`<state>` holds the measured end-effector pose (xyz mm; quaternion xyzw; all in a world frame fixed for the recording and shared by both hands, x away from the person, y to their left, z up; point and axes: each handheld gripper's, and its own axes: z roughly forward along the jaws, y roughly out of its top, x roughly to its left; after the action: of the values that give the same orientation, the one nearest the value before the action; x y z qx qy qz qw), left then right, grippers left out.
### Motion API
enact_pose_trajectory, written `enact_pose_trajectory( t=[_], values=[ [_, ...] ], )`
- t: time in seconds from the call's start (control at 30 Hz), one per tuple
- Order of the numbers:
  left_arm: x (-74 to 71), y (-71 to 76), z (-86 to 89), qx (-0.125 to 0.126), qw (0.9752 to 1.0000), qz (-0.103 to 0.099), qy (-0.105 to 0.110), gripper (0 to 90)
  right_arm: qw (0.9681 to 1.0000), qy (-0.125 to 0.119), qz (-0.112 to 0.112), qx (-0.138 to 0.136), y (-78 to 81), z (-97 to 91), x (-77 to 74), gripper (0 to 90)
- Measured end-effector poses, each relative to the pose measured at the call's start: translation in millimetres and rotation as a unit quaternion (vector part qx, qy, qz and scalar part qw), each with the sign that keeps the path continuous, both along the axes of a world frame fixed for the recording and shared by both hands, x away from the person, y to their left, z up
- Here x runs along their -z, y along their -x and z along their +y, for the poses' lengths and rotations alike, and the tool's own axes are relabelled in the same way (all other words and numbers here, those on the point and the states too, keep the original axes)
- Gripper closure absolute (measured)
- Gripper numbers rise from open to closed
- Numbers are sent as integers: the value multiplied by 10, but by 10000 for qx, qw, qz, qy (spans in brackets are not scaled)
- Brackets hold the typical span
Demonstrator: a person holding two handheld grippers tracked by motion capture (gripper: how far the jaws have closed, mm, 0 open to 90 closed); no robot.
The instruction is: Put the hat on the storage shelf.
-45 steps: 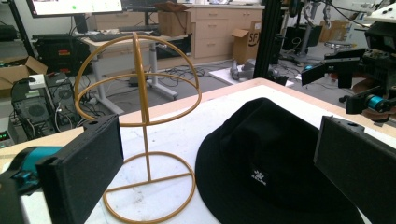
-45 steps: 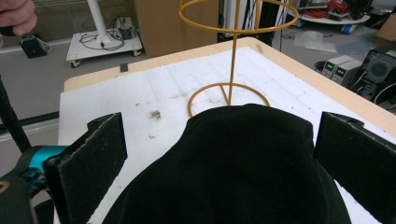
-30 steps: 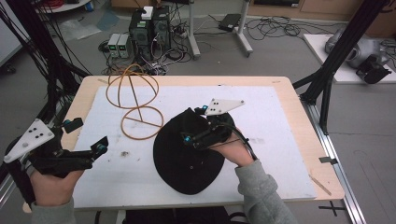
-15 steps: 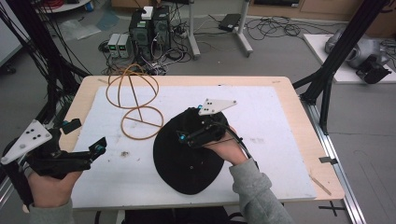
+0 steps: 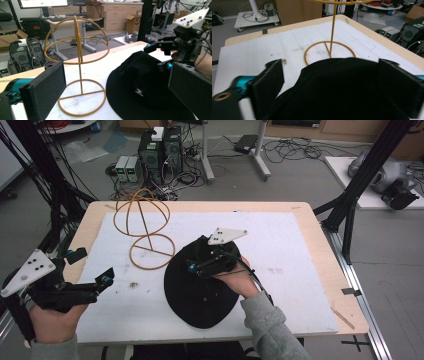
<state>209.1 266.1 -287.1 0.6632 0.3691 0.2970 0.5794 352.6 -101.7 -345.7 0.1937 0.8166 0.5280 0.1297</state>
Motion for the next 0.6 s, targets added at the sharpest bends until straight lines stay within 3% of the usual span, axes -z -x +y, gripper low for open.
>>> enact_pose_trajectory(
  t=[0.17, 0.5, 0.6],
  values=[
    [4, -3, 1, -9, 10000, 21, 12, 18, 10000, -63, 39, -36, -10, -16, 36, 246],
    [3, -2, 6, -12, 10000, 8, 7, 18, 9997, 180, 173, -27, -15, -9, 70, 492],
    [4, -3, 3, -9, 10000, 14, 6, 17, 9993, 318, 166, 69, -3, -10, 78, 669]
  ],
)
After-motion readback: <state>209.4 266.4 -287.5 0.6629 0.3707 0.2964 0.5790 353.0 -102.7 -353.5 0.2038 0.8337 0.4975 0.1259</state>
